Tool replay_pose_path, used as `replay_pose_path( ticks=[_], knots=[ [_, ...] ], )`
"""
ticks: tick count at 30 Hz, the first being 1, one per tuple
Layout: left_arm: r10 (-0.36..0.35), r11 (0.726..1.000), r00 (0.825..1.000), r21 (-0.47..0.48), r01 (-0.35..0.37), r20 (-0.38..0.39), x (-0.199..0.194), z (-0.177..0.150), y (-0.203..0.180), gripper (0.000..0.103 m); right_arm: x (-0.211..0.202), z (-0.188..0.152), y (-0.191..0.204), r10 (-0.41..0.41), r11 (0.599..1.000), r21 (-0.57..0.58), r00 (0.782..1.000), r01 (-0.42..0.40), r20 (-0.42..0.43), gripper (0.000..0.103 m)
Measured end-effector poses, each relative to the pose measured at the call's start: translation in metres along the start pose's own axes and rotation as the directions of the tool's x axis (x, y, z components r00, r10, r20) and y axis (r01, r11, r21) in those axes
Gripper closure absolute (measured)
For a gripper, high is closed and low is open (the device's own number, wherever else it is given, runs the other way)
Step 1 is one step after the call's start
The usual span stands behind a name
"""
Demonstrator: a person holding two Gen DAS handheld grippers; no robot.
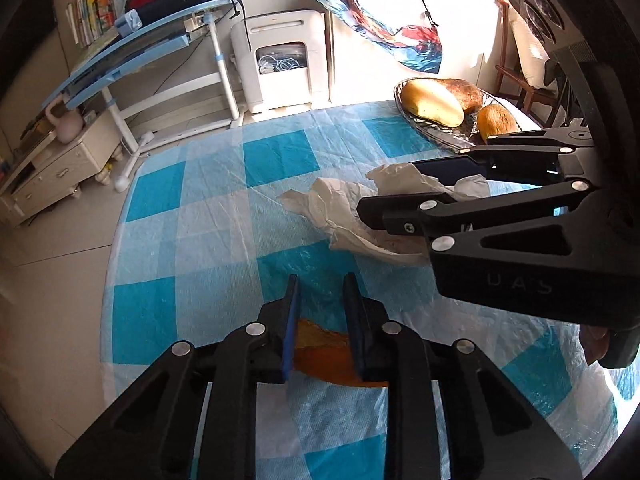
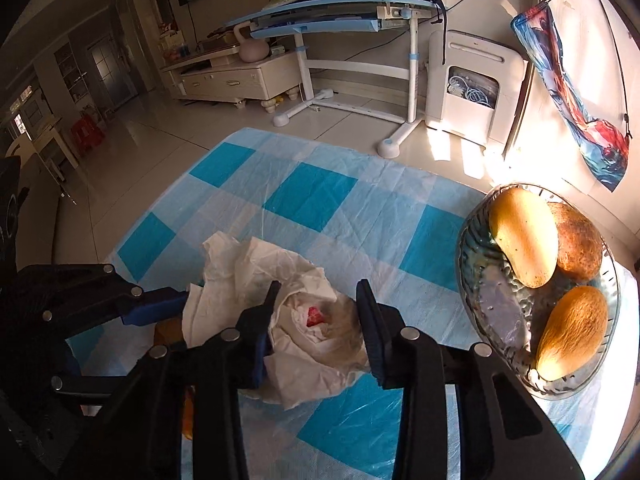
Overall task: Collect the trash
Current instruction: 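Grasp the crumpled tissue with the right gripper while the left grasps the orange toy, then carry the crumpled tissue and orange toy toward the yellow basin with both grippers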
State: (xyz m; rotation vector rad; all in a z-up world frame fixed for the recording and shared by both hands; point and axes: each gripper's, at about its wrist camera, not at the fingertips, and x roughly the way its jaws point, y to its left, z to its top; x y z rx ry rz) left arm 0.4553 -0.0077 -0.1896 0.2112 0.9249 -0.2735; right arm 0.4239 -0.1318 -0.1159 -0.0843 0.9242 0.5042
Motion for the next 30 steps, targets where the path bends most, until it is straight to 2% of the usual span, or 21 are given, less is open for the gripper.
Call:
replay_pose_path(
  ticks=[7,12,14,15,16,18,20,23,30],
  knots=[
    [-0.014,0.995,1.0,-0.096,0.012,-0.013,-0.043,-0.059,-0.001,0.085,-0.036,-0.051,0.025,0.038,0.999,0.0,0.999,-0.038,-0.015,0.065],
    [-0.033,0.992,0.999,-0.122,0.029,-0.03,-0.072,-0.092,-0.009,0.084,-0.067,-0.092,0.034,0.061,0.997,0.049,0.998,-0.061,-0.003,0.065],
    [-0.059,0.988,0.998,-0.142,0.055,-0.024,-0.083,-0.101,-0.008,0.076,-0.08,-0.108,0.035,0.07,0.994,0.084,0.997,-0.071,0.008,0.065],
    [-0.062,0.988,0.998,-0.145,0.06,-0.012,-0.089,-0.105,-0.008,0.065,-0.087,-0.116,0.034,0.073,0.992,0.102,0.997,-0.074,0.013,0.066],
    [-0.063,0.989,0.998,-0.136,0.062,-0.005,-0.095,-0.108,-0.008,0.052,-0.093,-0.124,0.034,0.076,0.99,0.12,0.997,-0.078,0.019,0.066],
    [-0.057,0.995,0.998,-0.084,0.056,-0.006,-0.101,-0.114,-0.014,0.044,-0.105,-0.142,0.033,0.083,0.984,0.156,0.996,-0.086,0.029,0.066],
    [-0.066,0.997,0.998,-0.029,0.066,-0.022,-0.104,-0.117,-0.021,0.043,-0.115,-0.156,0.031,0.085,0.977,0.191,0.995,-0.092,0.042,0.066],
    [-0.089,0.996,0.996,0.003,0.089,-0.03,-0.109,-0.124,-0.025,0.042,-0.129,-0.175,0.029,0.085,0.964,0.246,0.994,-0.098,0.063,0.065],
    [-0.086,0.991,0.994,0.098,0.092,-0.065,-0.112,-0.139,-0.037,0.039,-0.143,-0.196,0.03,0.076,0.943,0.316,0.993,-0.101,0.09,0.065]
  ],
)
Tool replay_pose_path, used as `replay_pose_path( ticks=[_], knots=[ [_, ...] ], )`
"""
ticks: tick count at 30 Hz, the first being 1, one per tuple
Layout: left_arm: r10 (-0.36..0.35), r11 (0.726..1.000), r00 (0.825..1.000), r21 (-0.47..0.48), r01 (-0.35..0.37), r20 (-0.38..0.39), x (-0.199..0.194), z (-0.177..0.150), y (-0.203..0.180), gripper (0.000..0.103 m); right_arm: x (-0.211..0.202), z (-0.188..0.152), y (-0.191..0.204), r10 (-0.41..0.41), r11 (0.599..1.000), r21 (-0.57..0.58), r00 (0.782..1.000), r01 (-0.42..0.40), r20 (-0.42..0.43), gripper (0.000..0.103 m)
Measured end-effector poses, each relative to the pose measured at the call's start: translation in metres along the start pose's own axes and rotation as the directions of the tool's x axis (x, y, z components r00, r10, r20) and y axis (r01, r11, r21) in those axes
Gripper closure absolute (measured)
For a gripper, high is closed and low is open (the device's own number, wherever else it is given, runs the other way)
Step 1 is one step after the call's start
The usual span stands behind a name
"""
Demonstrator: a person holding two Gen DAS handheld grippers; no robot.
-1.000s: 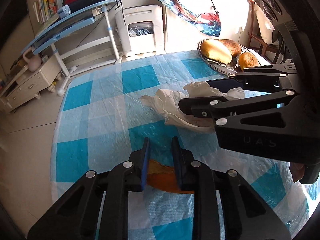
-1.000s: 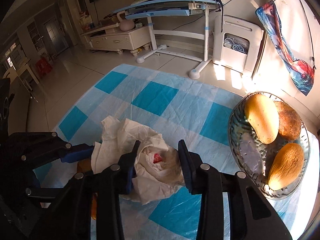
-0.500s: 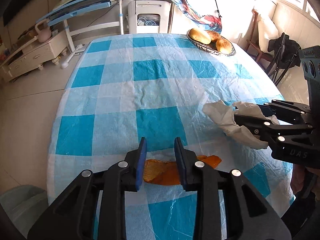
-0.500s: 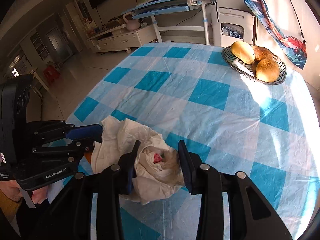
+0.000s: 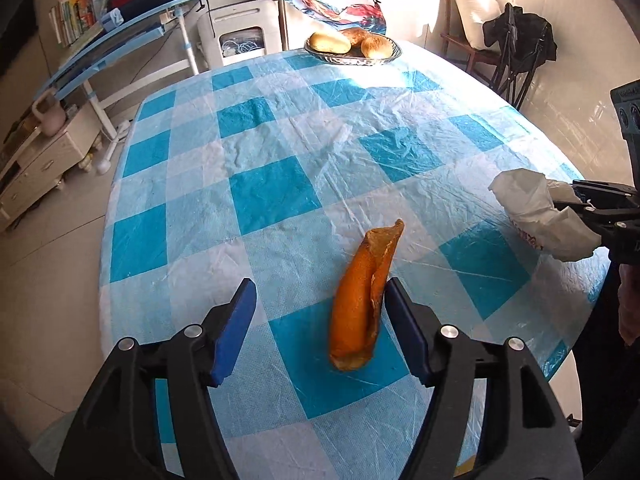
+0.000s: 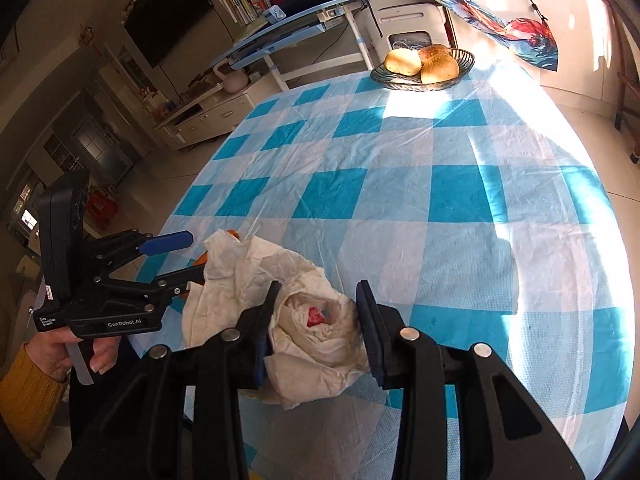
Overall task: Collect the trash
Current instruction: 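Carry the crumpled tissue and orange toy toward the yellow basin with both grippers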
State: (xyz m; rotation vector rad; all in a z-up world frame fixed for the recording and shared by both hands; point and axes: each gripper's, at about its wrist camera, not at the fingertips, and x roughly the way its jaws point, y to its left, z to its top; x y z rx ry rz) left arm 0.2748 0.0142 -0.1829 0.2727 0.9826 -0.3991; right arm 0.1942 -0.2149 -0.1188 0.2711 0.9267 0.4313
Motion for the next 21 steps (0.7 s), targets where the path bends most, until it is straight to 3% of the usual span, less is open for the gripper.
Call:
replay_pose_path(
  ticks=[6,11,14,16,18,21],
  knots=[
    [-0.028,0.996,0.999,-0.089,0.03,0.032,-0.006,-0.001,-0.001,0.039,0.002,-0.006,0.002,-0.003,1.0,0.023,1.0,0.003,0.012,0.065],
    [0.03,0.999,0.999,-0.02,-0.03,0.023,0.002,0.008,-0.02,0.04,0.002,-0.01,0.006,0.001,1.0,0.024,1.0,-0.001,0.014,0.065],
    [0.017,1.0,1.0,0.016,-0.017,0.005,0.004,0.007,-0.028,0.058,-0.002,-0.016,0.006,0.004,1.0,0.028,1.0,-0.004,0.017,0.065],
    [0.005,1.0,1.0,0.013,-0.005,-0.006,0.001,0.005,-0.028,0.077,-0.004,-0.019,0.004,0.006,0.999,0.038,1.0,-0.007,0.022,0.065],
    [0.02,1.0,1.0,-0.002,-0.02,-0.009,-0.002,0.003,-0.029,0.084,-0.01,-0.024,0.003,0.009,0.999,0.048,1.0,-0.01,0.028,0.065],
    [0.025,0.998,1.0,-0.056,-0.025,0.004,-0.013,-0.005,-0.028,0.086,-0.017,-0.029,0.006,0.017,0.998,0.053,0.999,-0.019,0.039,0.065]
  ],
)
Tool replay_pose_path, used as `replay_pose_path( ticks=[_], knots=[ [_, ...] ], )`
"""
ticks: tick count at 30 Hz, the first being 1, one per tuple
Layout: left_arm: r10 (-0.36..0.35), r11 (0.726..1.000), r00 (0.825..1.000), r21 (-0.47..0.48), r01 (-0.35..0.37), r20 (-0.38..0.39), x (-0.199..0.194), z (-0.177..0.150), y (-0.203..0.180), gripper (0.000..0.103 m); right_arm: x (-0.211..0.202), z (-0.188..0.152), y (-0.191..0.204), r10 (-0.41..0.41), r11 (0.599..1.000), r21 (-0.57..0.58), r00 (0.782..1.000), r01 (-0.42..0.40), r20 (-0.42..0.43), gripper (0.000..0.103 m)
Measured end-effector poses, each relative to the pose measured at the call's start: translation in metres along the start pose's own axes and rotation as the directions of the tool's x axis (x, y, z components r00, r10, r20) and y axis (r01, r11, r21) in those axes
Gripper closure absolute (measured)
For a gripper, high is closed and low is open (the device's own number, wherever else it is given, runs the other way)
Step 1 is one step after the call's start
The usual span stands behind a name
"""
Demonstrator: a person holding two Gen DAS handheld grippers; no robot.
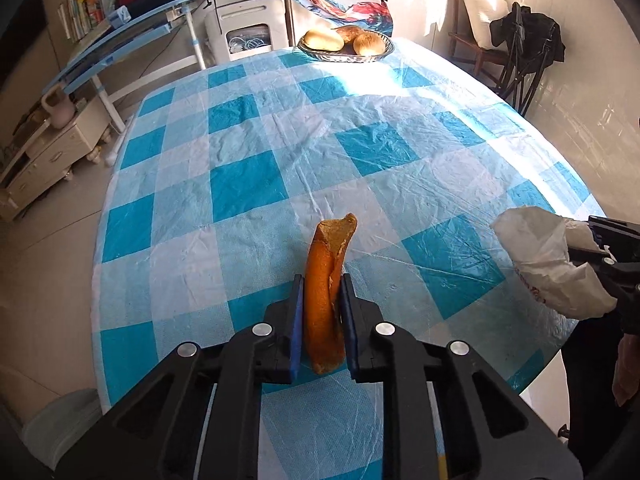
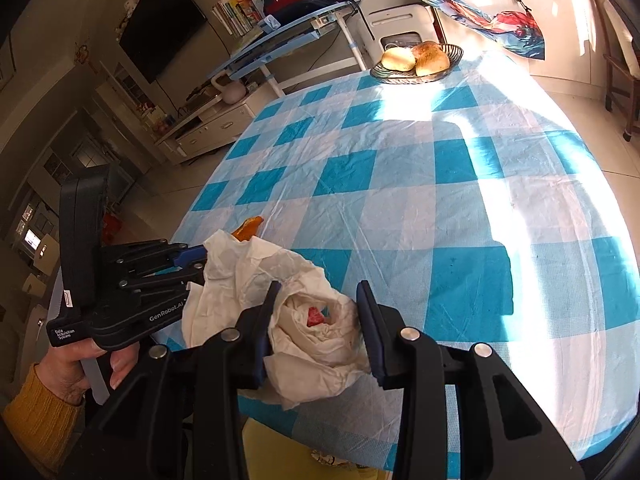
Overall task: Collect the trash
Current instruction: 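Carry the crumpled tissue and orange toy toward the yellow basin with both grippers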
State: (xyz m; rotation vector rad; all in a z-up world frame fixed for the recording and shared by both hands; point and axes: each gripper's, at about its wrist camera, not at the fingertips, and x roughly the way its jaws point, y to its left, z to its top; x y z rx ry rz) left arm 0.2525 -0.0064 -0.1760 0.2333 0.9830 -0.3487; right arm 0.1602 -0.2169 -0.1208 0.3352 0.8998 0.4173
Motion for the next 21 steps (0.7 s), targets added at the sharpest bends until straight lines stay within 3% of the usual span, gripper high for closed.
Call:
replay_pose_path(
  ticks=[11,21],
  knots=[
    [-0.013,0.979,0.993,-0.203,0.036,0.113,-0.07,-0.028,-0.008,0.087,-0.04,-0.009,0.03,0.029,0.998,-0.053,0.997,-0.025,0.074,0.065],
    [0.047,0.981,0.987,-0.193,-0.016,0.154,-0.122,-0.051,-0.03,0.087,-0.074,-0.021,0.047,0.054,0.996,-0.082,0.991,-0.044,0.126,0.065]
  ],
)
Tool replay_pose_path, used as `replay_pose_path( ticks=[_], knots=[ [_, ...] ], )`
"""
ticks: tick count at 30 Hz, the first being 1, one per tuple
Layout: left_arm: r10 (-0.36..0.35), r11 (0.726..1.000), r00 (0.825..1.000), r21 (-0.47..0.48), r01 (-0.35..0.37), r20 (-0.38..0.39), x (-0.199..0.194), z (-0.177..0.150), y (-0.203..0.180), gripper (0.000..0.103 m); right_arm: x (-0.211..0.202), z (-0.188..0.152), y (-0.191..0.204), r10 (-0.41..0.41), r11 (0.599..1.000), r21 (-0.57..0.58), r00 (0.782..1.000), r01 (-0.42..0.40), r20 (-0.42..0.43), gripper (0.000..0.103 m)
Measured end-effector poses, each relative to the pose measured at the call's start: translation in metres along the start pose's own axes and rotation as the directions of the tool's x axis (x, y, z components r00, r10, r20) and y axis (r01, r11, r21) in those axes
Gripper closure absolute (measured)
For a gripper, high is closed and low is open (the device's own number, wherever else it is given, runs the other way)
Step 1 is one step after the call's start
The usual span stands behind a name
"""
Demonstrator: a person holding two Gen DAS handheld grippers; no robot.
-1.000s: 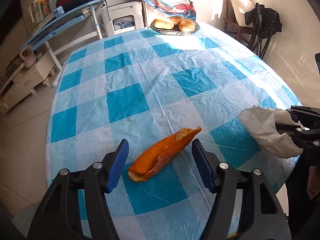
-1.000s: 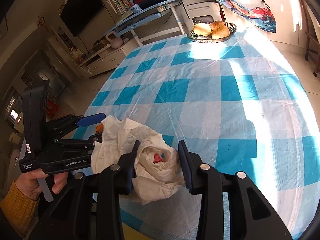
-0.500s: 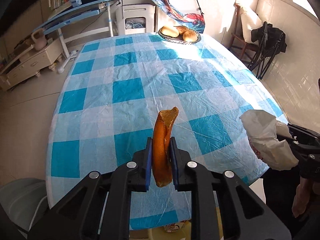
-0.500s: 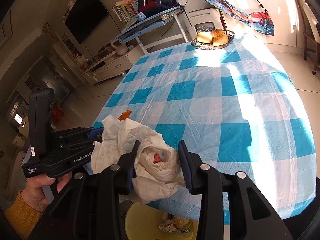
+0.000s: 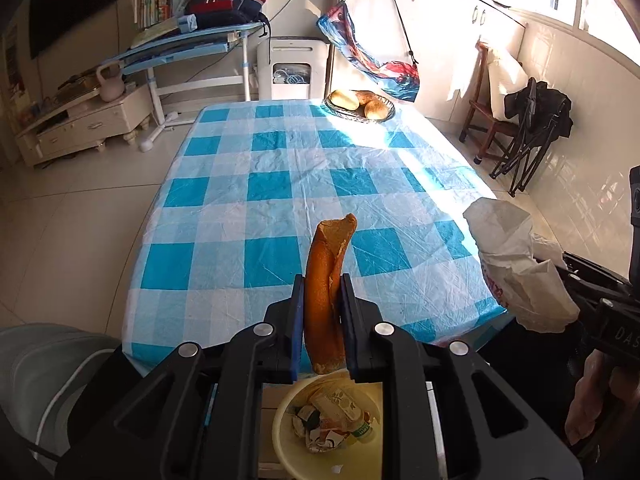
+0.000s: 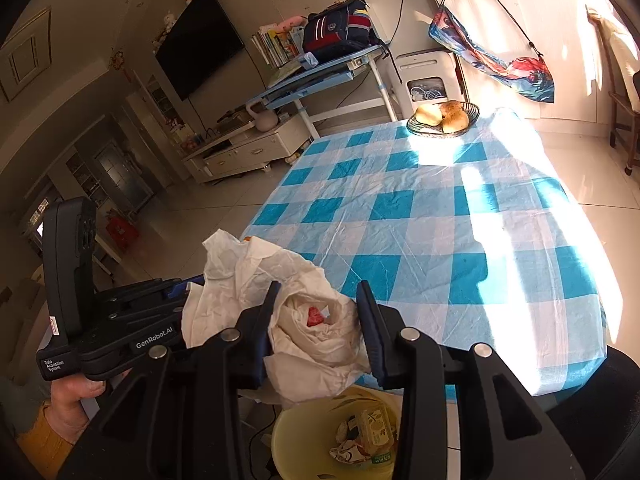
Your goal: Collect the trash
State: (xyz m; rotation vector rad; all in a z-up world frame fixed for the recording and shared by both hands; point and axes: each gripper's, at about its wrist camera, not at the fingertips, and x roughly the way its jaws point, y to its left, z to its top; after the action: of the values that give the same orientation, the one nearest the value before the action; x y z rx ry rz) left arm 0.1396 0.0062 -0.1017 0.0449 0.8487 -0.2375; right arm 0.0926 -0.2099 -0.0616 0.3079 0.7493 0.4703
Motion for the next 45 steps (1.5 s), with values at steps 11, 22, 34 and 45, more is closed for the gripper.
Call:
replay_pose_path(
  ticks=[11,22,34,45],
  knots=[
    [0.029,0.999,0.998,0.034,-0.031,0.049,-0.041,-0.016,-0.012,0.087,-0.022,-0.015,0.015,0.009,1.0,-0.025,1.0,-0.009,0.005,0.065],
    [0.026,0.998,0.998,0.049,-0.029,0.06,-0.062,-0.031,-0.02,0.086,-0.034,-0.04,0.023,0.006,1.0,-0.03,1.0,-0.007,-0.024,0.065],
    [-0.014,1.0,0.998,0.003,0.014,-0.065,-0.041,-0.076,-0.028,0.086,0.01,-0.088,0.039,-0.031,0.997,-0.075,0.971,0.013,-0.238,0.053],
    [-0.038,0.997,0.994,-0.064,0.031,-0.104,-0.045,-0.105,-0.024,0.047,-0.03,-0.088,0.025,-0.169,0.986,-0.028,0.973,0.167,-0.159,0.026]
  ],
)
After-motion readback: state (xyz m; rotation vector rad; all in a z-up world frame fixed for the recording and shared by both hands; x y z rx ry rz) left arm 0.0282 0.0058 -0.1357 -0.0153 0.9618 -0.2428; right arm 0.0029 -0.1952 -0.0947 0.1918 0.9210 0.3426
